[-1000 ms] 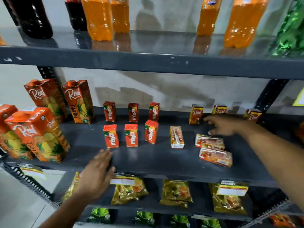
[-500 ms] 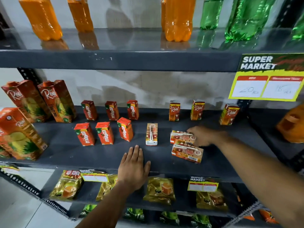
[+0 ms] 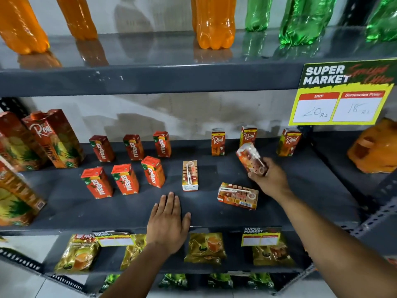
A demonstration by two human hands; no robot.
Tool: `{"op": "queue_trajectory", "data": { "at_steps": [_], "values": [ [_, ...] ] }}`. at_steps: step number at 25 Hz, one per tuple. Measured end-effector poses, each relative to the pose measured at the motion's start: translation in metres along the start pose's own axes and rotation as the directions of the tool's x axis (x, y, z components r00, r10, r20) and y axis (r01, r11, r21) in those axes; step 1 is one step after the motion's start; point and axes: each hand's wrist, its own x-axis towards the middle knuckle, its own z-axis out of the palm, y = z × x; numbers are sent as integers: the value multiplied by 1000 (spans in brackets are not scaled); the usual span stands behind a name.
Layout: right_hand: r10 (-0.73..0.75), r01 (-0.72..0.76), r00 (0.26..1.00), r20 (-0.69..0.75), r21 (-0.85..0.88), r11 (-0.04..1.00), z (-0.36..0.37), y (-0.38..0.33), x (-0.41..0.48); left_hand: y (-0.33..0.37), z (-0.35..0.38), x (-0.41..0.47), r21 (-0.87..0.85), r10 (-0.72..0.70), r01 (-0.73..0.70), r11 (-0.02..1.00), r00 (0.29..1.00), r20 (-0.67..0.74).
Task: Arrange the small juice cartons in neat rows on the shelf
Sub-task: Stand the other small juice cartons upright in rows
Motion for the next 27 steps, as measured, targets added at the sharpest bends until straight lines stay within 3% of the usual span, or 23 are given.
{"op": "queue_trajectory", "data": {
  "at_steps": [2,4,8,10,12,14,16,18,23,27],
  "values": [
    [84,-73,994,-76,136,988,-4,11,-3,0,0,0,10,5,-5,1000,1000,-19],
    [87,-73,991,-99,131,989,-11,16,-2,0,-1,0,13,7,-7,1000,1000,-23],
    [-178,160,982,-63,-229,960,-35,19,8,2,-3,0,-17,12,-12,1000,1000,-22],
    [-432,409,898,81,-510,756,-54,11,18,3,-5,0,-31,9,-9,999,1000,-22],
    [-617,611,728,298,-689,389,-73,2,30,2,-5,0,-31,6,-6,999,1000,-12],
    [-594,676,632,498,-729,108,-84,-11,39,2,-5,-1,-31,4,-4,999,1000,-9],
    [-499,717,589,635,-696,-40,-87,-23,44,2,-5,-1,-27,2,-2,1000,1000,-9],
    [-462,754,555,692,-653,-73,-86,-29,49,3,-6,-1,-33,-3,3,999,1000,-5],
    [-393,781,557,732,-623,-52,-90,-41,63,4,-8,-1,-45,-5,4,999,1000,-16],
    [-351,809,553,756,-588,9,-98,-54,68,4,-8,-2,-39,-2,2,999,1000,-13]
  ]
}}
